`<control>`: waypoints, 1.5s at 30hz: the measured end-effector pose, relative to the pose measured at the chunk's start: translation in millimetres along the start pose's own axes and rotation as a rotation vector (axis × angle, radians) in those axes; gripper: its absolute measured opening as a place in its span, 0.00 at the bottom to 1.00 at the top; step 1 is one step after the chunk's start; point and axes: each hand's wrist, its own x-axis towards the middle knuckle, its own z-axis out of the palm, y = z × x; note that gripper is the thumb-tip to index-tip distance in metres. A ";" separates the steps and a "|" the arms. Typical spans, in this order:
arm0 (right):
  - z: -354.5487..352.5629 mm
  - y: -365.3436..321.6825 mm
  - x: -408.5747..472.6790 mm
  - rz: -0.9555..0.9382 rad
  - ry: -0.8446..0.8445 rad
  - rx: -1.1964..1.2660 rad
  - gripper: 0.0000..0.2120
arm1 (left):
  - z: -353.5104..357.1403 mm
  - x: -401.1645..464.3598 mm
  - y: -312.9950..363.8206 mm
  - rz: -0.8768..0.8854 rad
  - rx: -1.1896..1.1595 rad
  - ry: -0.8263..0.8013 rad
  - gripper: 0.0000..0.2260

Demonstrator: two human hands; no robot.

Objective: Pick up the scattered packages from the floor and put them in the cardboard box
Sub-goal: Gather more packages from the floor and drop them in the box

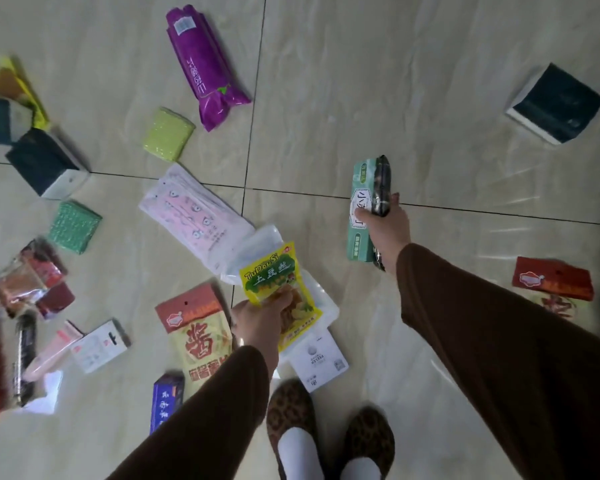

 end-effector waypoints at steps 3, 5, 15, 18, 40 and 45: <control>-1.1 17.7 -37.3 0.011 -0.046 0.011 0.28 | 4.4 -20.9 -42.7 -0.078 -0.051 -0.120 0.39; -3.5 28.8 -56.6 0.024 -0.068 0.026 0.22 | 9.1 -33.4 -50.0 -0.140 -0.146 -0.177 0.38; -45.1 50.3 -98.1 -0.042 -0.137 -0.065 0.10 | 20.6 -66.1 -37.2 0.185 0.057 -0.195 0.08; -52.5 45.5 -125.5 -0.034 -0.212 -0.079 0.11 | -10.6 -85.7 -31.5 0.224 0.036 -0.190 0.07; 153.5 -37.9 -543.9 -0.258 -0.602 -0.394 0.15 | -488.8 -157.0 -138.1 0.124 -0.486 -0.040 0.10; 245.2 -32.7 -637.8 -0.300 -0.634 -0.475 0.17 | -608.7 -127.0 -173.7 0.132 -0.553 -0.011 0.11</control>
